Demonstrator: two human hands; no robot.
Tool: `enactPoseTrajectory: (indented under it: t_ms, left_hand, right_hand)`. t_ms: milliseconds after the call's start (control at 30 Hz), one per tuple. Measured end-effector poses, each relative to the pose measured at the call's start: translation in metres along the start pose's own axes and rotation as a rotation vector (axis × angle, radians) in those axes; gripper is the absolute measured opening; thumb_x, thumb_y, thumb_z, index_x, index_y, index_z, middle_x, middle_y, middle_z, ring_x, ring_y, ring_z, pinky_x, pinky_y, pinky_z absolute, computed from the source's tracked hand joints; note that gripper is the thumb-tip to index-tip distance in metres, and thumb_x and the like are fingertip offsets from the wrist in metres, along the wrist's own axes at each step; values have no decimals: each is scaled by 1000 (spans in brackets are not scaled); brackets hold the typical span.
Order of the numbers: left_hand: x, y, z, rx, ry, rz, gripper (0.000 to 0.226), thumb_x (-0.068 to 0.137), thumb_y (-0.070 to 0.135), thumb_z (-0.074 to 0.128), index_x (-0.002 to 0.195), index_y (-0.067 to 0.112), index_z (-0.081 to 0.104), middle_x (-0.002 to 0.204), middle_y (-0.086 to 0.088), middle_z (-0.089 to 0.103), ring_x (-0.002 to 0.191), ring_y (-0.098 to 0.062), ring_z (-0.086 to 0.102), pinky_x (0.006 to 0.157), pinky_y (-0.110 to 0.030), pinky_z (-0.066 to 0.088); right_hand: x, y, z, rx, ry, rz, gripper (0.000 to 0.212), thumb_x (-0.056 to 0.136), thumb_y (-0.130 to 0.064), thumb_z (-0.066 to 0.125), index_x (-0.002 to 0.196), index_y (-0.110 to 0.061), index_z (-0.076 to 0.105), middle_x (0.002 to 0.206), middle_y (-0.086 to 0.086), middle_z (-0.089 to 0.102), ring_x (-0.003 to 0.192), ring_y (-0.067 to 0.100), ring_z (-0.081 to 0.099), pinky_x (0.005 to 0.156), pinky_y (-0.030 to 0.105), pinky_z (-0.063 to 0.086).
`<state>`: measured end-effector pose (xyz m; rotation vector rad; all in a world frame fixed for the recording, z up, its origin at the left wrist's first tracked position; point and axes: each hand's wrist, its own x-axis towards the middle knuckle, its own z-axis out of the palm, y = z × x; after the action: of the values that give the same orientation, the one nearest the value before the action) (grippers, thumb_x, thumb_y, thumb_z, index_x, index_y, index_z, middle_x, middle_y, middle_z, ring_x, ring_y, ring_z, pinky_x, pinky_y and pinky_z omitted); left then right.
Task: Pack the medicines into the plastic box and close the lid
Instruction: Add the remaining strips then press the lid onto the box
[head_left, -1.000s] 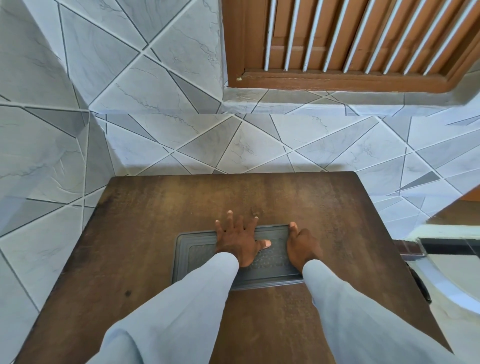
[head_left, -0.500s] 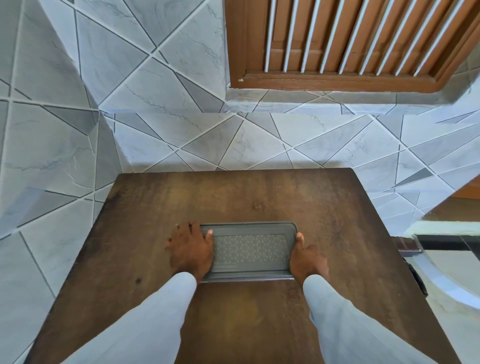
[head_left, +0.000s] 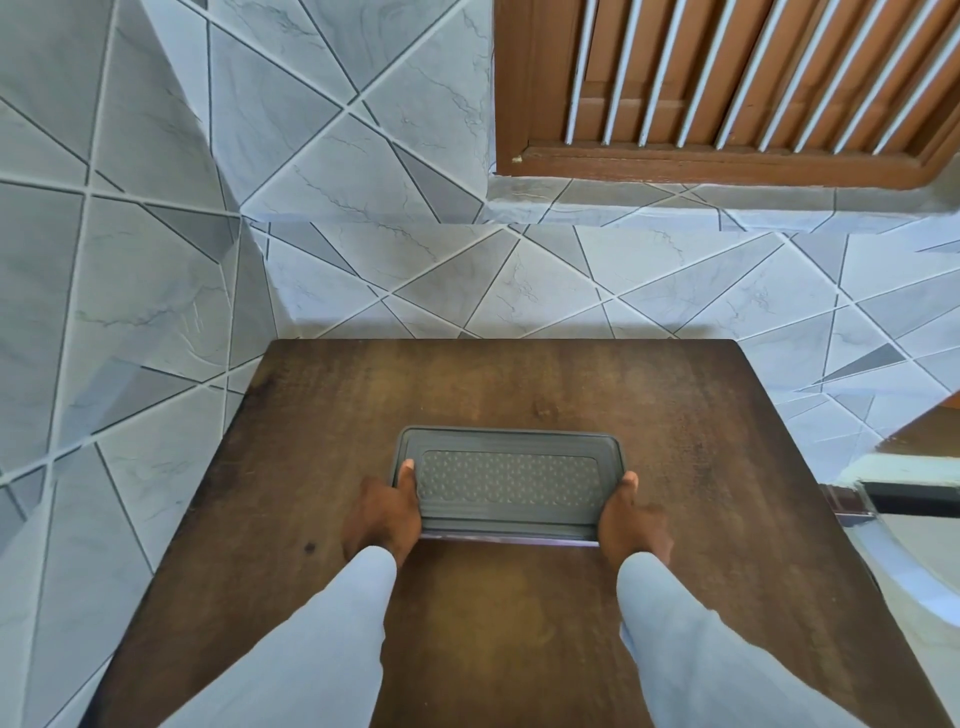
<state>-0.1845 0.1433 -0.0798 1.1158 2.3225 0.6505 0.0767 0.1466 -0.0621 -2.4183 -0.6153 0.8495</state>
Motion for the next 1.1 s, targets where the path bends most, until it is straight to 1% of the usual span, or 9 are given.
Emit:
enactPoseTrajectory:
  t_ms: [300, 367, 433, 533, 600, 733, 833, 967, 1100]
  left_hand:
    - [-2, 6, -5, 86, 65, 51, 62, 95, 63, 29, 126, 15, 52, 123, -15, 62, 108, -37, 61, 88, -45, 49]
    - [-4, 10, -6, 177, 146, 165, 55, 95, 58, 33, 124, 13, 50, 122, -16, 61, 107, -35, 60, 90, -45, 51]
    - [-5, 17, -2, 283, 160, 431, 52, 96, 50, 37, 134, 16, 43, 136, -13, 52, 125, -34, 49, 105, -50, 42]
    - [-16, 43, 13, 443, -60, 801, 59, 98, 47, 27, 153, 26, 18, 162, -3, 15, 151, -26, 4, 121, -50, 6]
    - [-22, 57, 29, 520, -177, 865, 60, 100, 47, 18, 155, 28, 2, 164, 2, -4, 149, -22, -15, 120, -51, -6]
    - [-19, 64, 45, 604, -268, 773, 61, 99, 49, 12, 153, 30, -9, 163, 5, -14, 148, -23, -21, 118, -55, -9]
    - [-18, 63, 46, 640, -299, 744, 62, 99, 51, 10, 152, 31, -13, 161, 6, -19, 147, -23, -24, 117, -55, -11]
    - [-17, 67, 43, 640, -310, 743, 62, 99, 50, 11, 152, 31, -14, 161, 7, -20, 147, -22, -24, 117, -54, -12]
    - [-24, 65, 38, 558, -301, 716, 62, 99, 52, 15, 154, 31, -4, 163, 7, -12, 148, -21, -21, 118, -51, -12]
  right_hand:
    - [-8, 2, 9, 114, 52, 21, 70, 90, -64, 38, 125, -5, 44, 124, 28, 56, 111, 48, 55, 91, 50, 45]
    - [-10, 1, 6, -57, 139, -177, 68, 88, -65, 33, 123, -8, 44, 127, 24, 54, 116, 44, 49, 95, 50, 42]
    - [-11, -2, 5, -381, 196, -522, 71, 88, -67, 26, 130, -12, 44, 136, 19, 48, 127, 39, 39, 104, 52, 33]
    - [-12, -10, 17, -626, 129, -951, 69, 92, -65, 22, 143, -21, 39, 154, 15, 31, 146, 35, 17, 114, 55, 15]
    - [-13, -14, 29, -703, 70, -1062, 71, 91, -65, 17, 147, -24, 35, 158, 15, 24, 148, 34, 10, 116, 58, 6]
    - [-8, -20, 33, -782, -96, -995, 81, 83, -73, -3, 153, -34, 4, 163, 9, -4, 149, 28, -12, 115, 57, -13]
    - [-7, -19, 32, -837, -125, -954, 75, 85, -69, 1, 152, -35, -7, 162, 7, -14, 147, 26, -19, 115, 57, -15]
    - [-7, -23, 31, -845, -160, -942, 78, 81, -69, -4, 151, -35, -11, 161, 7, -19, 146, 26, -22, 115, 56, -16]
    - [-9, -17, 25, -754, -122, -943, 78, 83, -68, 1, 153, -33, 2, 163, 5, -7, 148, 24, -15, 117, 53, -12]
